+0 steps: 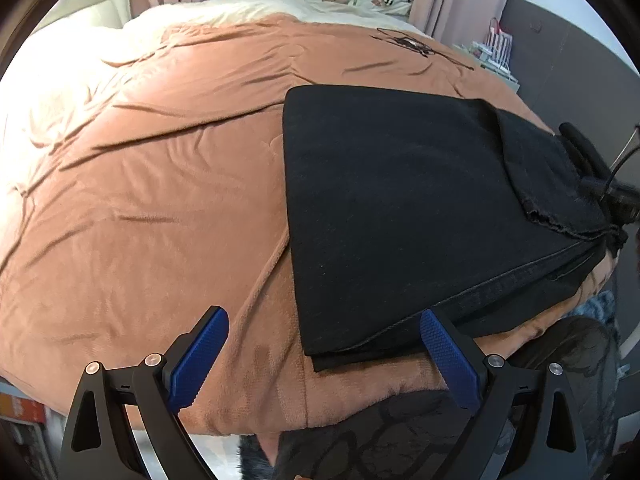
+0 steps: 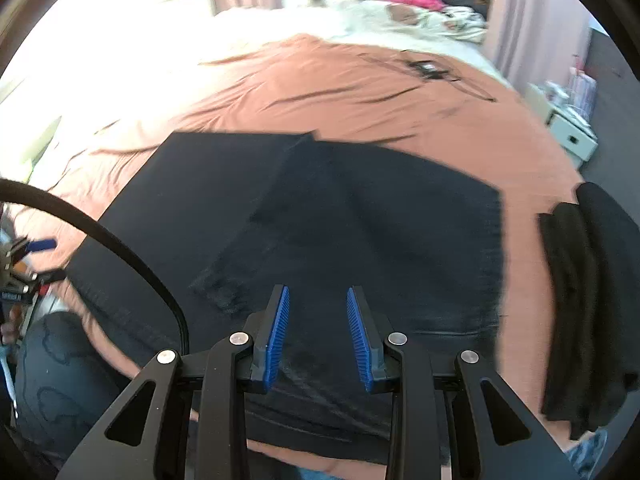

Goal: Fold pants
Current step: 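Regrasp the hem edge with the right tool and straighten it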

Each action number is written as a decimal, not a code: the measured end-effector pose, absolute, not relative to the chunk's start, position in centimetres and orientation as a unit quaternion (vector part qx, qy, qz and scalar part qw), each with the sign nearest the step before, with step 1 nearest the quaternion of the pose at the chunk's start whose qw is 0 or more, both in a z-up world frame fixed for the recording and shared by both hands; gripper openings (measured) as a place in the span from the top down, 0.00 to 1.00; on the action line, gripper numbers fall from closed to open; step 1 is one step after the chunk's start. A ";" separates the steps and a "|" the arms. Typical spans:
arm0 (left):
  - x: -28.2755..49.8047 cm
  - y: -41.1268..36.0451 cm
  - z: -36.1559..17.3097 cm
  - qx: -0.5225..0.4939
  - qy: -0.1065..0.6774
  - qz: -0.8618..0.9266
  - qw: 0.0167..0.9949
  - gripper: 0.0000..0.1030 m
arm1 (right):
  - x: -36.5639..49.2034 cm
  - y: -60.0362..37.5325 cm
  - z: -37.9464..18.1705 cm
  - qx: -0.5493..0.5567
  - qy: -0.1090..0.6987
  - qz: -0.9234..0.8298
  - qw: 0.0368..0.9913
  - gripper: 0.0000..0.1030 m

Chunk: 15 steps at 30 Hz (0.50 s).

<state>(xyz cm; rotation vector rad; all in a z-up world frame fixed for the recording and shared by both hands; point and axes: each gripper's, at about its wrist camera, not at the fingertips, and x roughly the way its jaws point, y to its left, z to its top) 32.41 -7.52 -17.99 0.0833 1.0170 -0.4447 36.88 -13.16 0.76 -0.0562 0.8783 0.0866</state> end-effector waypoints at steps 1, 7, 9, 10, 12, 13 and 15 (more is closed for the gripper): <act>32.5 -7.2 -18.0 0.033 0.482 -0.213 0.849 0.05 | 37.3 -12.4 0.0 -0.037 0.436 0.049 0.898 0.71; 32.6 -6.0 -17.9 0.017 0.478 -0.208 0.853 0.05 | 38.7 -9.9 -2.0 -0.067 0.462 0.080 0.881 0.58; 32.6 -5.8 -17.9 0.016 0.477 -0.205 0.854 0.05 | 39.3 -9.8 -2.2 -0.071 0.468 0.083 0.877 0.58; 32.6 -5.7 -18.0 0.016 0.478 -0.203 0.854 0.05 | 40.2 -9.8 -2.6 -0.074 0.471 0.085 0.875 0.58; 32.6 -5.6 -18.1 0.016 0.478 -0.201 0.855 0.05 | 40.7 -9.7 -2.8 -0.080 0.476 0.084 0.872 0.58; 32.5 -5.5 -18.1 0.016 0.478 -0.197 0.856 0.05 | 41.3 -9.8 -3.3 -0.085 0.479 0.084 0.870 0.58; 32.5 -5.4 -18.1 0.011 0.474 -0.193 0.859 0.05 | 41.9 -9.6 -3.9 -0.097 0.484 0.084 0.866 0.57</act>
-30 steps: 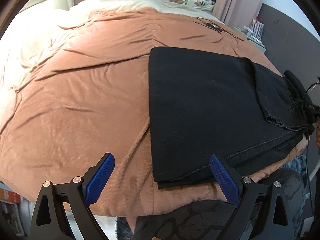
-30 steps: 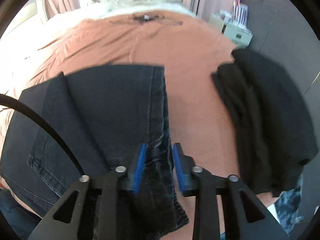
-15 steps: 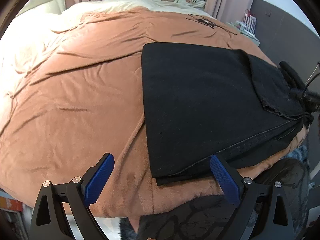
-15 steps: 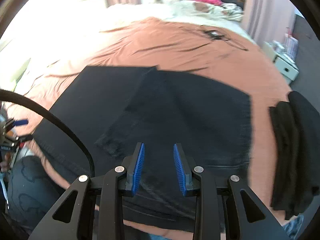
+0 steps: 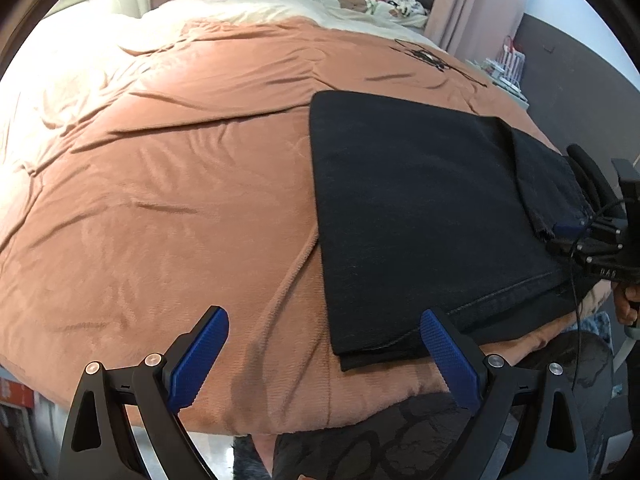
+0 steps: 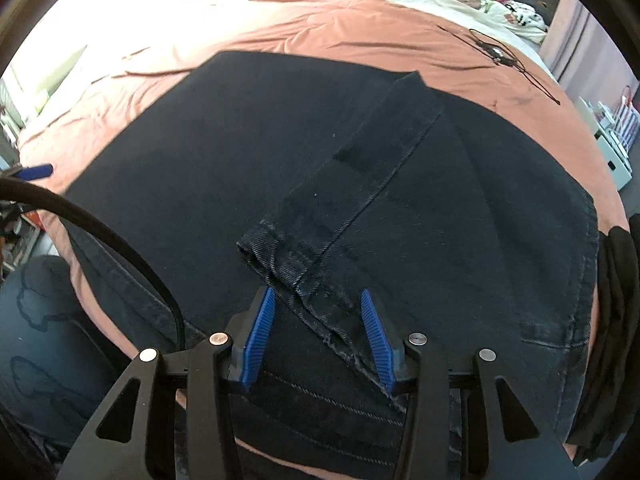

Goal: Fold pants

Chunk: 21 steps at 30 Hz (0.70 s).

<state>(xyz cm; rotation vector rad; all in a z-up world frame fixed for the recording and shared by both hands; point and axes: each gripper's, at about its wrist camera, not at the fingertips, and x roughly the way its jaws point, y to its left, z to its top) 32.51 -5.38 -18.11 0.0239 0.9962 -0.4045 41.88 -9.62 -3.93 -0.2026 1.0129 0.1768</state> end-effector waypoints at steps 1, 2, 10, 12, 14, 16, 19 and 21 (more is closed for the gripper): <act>32.5 -5.3 -18.1 0.006 0.473 -0.194 0.859 0.05 | 41.9 -9.3 -4.0 -0.100 0.485 0.084 0.865 0.57; 32.5 -5.1 -18.2 0.000 0.474 -0.193 0.859 0.05 | 42.1 -9.2 -4.2 -0.105 0.485 0.086 0.864 0.57; 32.6 -4.5 -18.0 -0.013 0.477 -0.180 0.860 0.05 | 43.2 -9.1 -5.3 -0.122 0.480 0.092 0.864 0.59; 32.6 -4.2 -18.0 -0.021 0.480 -0.180 0.858 0.05 | 42.8 -9.0 -5.0 -0.128 0.474 0.085 0.867 0.84; 32.8 -3.9 -17.9 -0.031 0.480 -0.179 0.858 0.05 | 42.7 -9.3 -4.5 -0.116 0.470 0.081 0.871 0.92; 32.8 -3.7 -17.9 -0.035 0.480 -0.177 0.859 0.05 | 42.4 -9.7 -3.9 -0.107 0.463 0.079 0.876 0.96; 32.8 -3.7 -17.8 -0.035 0.478 -0.178 0.860 0.05 | 42.1 -10.4 -2.6 -0.102 0.446 0.066 0.887 0.96; 32.8 -3.6 -17.7 -0.033 0.476 -0.177 0.861 0.05 | 42.1 -11.4 -1.4 -0.093 0.431 0.047 0.897 0.96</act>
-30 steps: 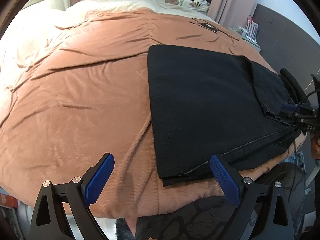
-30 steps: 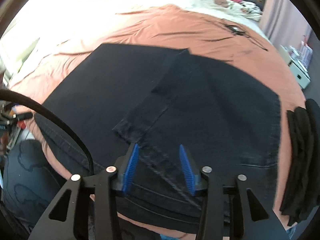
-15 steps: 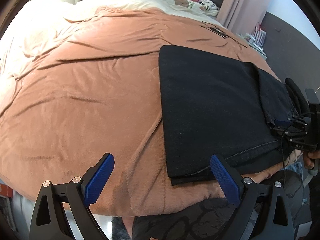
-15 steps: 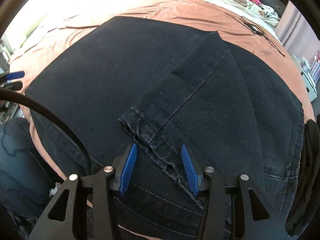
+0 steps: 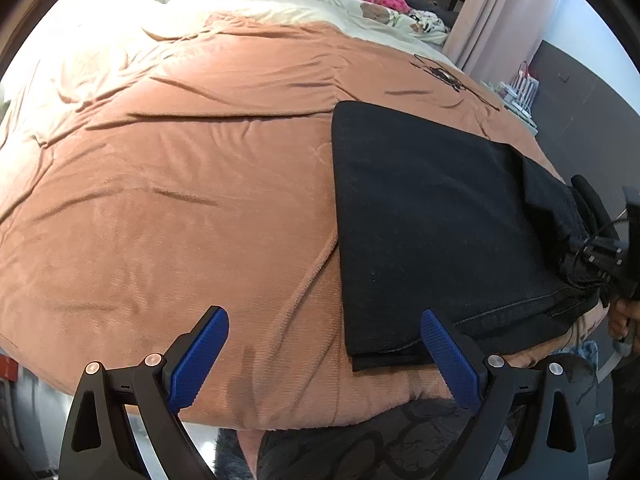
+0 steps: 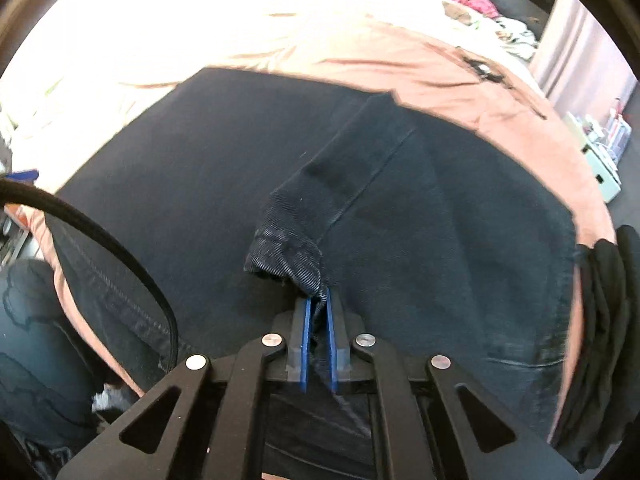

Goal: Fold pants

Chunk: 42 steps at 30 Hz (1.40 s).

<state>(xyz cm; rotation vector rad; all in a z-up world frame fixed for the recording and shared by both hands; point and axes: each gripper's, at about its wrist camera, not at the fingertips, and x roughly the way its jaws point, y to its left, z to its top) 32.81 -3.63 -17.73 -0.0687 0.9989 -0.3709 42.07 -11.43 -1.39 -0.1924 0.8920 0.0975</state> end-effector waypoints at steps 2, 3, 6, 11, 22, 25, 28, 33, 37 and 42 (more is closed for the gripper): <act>32.7 -3.6 -17.6 -0.035 0.473 -0.178 0.862 0.05 | 42.1 -12.7 -0.4 -0.078 0.418 0.033 0.905 0.96; 32.7 -3.6 -17.5 -0.036 0.472 -0.180 0.862 0.05 | 42.1 -13.3 0.1 -0.071 0.413 0.025 0.908 0.96; 32.4 -3.7 -17.4 -0.032 0.470 -0.180 0.863 0.05 | 42.5 -15.1 1.4 -0.063 0.400 -0.003 0.914 0.96; 32.6 -3.7 -17.3 -0.039 0.469 -0.186 0.863 0.05 | 43.6 -18.2 2.9 -0.042 0.387 -0.044 0.920 0.96; 33.4 -4.0 -17.8 -0.049 0.479 -0.213 0.850 0.05 | 45.3 -24.1 3.0 0.033 0.378 -0.098 0.920 0.96; 33.8 -4.4 -17.9 -0.047 0.482 -0.217 0.848 0.05 | 46.2 -25.7 2.5 0.062 0.384 -0.103 0.915 0.96; 34.2 -4.6 -18.1 -0.044 0.486 -0.222 0.844 0.05 | 45.8 -27.5 2.9 0.088 0.374 -0.131 0.914 0.88; 35.4 -4.4 -18.5 -0.055 0.494 -0.228 0.837 0.10 | 43.9 -27.6 2.0 0.120 0.377 -0.110 0.912 0.69; 36.1 -4.3 -18.9 -0.069 0.506 -0.236 0.827 0.16 | 43.5 -27.0 0.0 0.104 0.407 -0.086 0.903 0.69; 36.6 -4.5 -19.3 -0.073 0.514 -0.245 0.819 0.18 | 43.3 -26.6 -2.9 0.071 0.455 -0.104 0.882 0.69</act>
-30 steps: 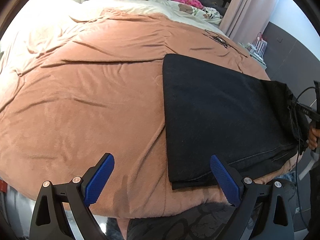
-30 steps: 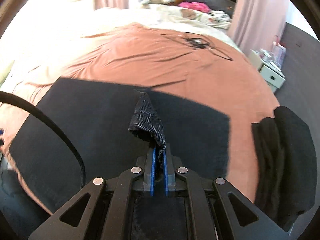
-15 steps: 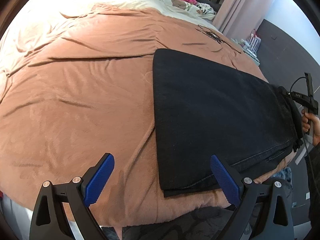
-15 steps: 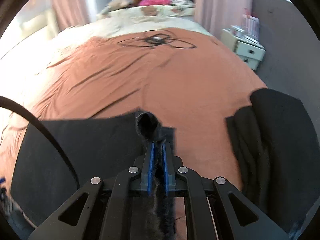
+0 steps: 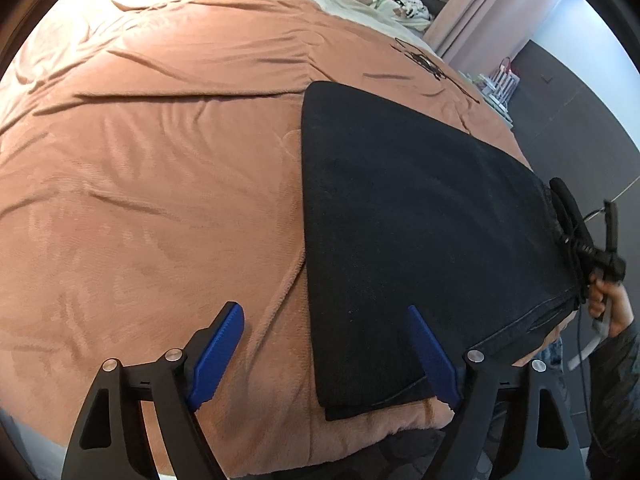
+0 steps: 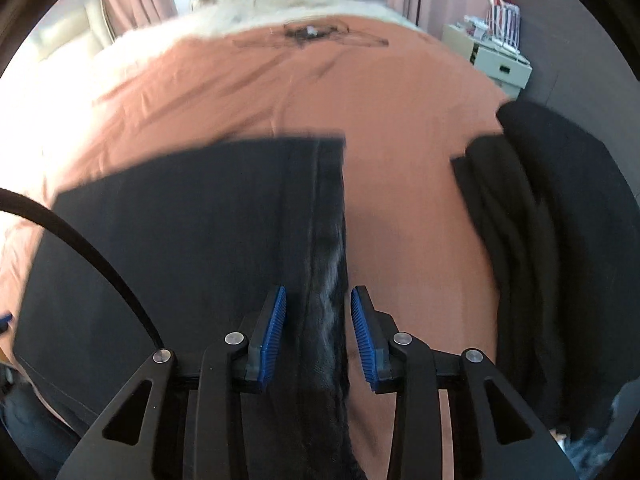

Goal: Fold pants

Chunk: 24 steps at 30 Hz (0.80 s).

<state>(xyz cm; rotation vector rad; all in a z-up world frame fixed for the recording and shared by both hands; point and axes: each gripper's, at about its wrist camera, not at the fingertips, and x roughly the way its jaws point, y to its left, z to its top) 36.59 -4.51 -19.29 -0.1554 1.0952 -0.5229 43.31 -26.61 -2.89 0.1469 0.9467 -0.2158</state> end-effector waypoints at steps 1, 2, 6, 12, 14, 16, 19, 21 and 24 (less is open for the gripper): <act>36.7 -4.6 -19.3 -0.072 0.515 -0.249 0.817 0.18 | 43.1 -26.9 -3.2 0.068 0.457 -0.111 0.880 0.69; 36.7 -4.7 -19.3 -0.071 0.515 -0.251 0.817 0.18 | 42.7 -27.5 -3.8 0.063 0.459 -0.120 0.878 0.69; 37.0 -5.1 -19.5 -0.068 0.523 -0.258 0.810 0.23 | 41.2 -29.4 -3.6 0.068 0.456 -0.182 0.869 0.73; 37.5 -5.0 -19.8 -0.084 0.530 -0.270 0.799 0.25 | 37.5 -31.2 -2.2 0.145 0.422 -0.152 0.882 0.74; 37.8 -4.9 -20.0 -0.093 0.534 -0.271 0.796 0.28 | 36.2 -31.2 -1.9 0.156 0.409 -0.144 0.887 0.74; 38.1 -4.8 -20.1 -0.097 0.538 -0.271 0.792 0.32 | 34.5 -30.3 -1.7 0.169 0.395 -0.134 0.893 0.74; 38.7 -4.7 -20.5 -0.109 0.546 -0.274 0.784 0.35 | 32.6 -29.6 -1.2 0.178 0.380 -0.121 0.900 0.74; 38.9 -4.7 -20.6 -0.112 0.550 -0.272 0.782 0.39 | 31.1 -28.7 -0.8 0.183 0.366 -0.106 0.906 0.74; 39.2 -4.8 -20.8 -0.116 0.554 -0.273 0.778 0.40 | 30.6 -28.1 -0.6 0.182 0.338 -0.083 0.920 0.74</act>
